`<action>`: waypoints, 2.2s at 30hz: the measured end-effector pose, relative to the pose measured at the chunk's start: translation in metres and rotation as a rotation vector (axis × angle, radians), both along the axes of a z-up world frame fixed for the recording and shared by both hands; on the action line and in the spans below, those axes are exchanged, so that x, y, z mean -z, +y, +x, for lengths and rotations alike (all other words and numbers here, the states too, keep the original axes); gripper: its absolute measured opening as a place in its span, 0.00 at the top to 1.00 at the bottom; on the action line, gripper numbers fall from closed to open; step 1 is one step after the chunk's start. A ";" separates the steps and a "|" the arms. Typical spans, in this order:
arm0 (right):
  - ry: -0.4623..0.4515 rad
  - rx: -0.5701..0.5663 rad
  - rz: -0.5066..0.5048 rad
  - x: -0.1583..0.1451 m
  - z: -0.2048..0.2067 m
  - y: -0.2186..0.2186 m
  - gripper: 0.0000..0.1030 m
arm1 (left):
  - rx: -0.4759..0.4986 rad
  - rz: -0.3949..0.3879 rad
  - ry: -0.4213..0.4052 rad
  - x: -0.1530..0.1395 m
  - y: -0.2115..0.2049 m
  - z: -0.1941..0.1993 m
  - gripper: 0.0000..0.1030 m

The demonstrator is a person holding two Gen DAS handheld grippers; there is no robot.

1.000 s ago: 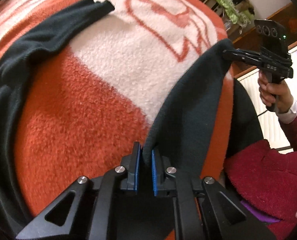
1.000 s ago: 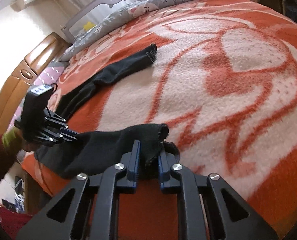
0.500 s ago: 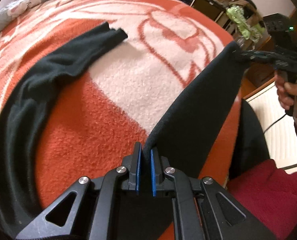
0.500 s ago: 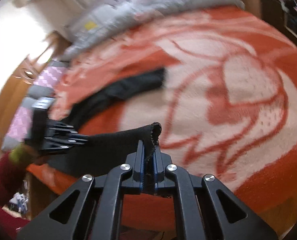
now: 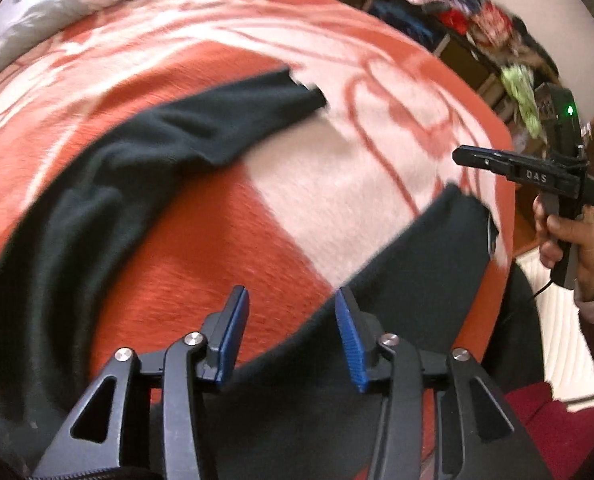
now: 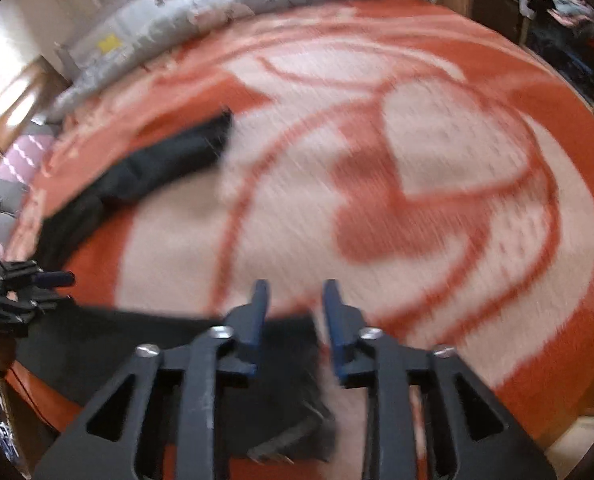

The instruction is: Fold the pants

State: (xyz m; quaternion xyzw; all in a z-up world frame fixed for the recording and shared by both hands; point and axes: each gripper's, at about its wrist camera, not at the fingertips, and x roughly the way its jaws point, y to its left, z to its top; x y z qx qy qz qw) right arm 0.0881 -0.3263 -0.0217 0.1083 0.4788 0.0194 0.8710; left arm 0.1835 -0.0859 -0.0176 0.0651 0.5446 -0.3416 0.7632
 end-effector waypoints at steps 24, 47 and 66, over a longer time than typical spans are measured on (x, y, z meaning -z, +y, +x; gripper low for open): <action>0.082 -0.189 0.084 0.033 0.186 0.051 0.48 | -0.301 0.152 0.070 0.030 0.109 0.186 0.38; -0.114 -0.351 0.141 -0.028 0.138 0.012 0.93 | -0.114 0.032 -0.015 -0.013 0.092 0.089 0.96; -0.112 -0.391 0.036 -0.013 -0.007 -0.019 0.97 | -0.111 -0.069 0.019 -0.019 0.058 -0.061 0.96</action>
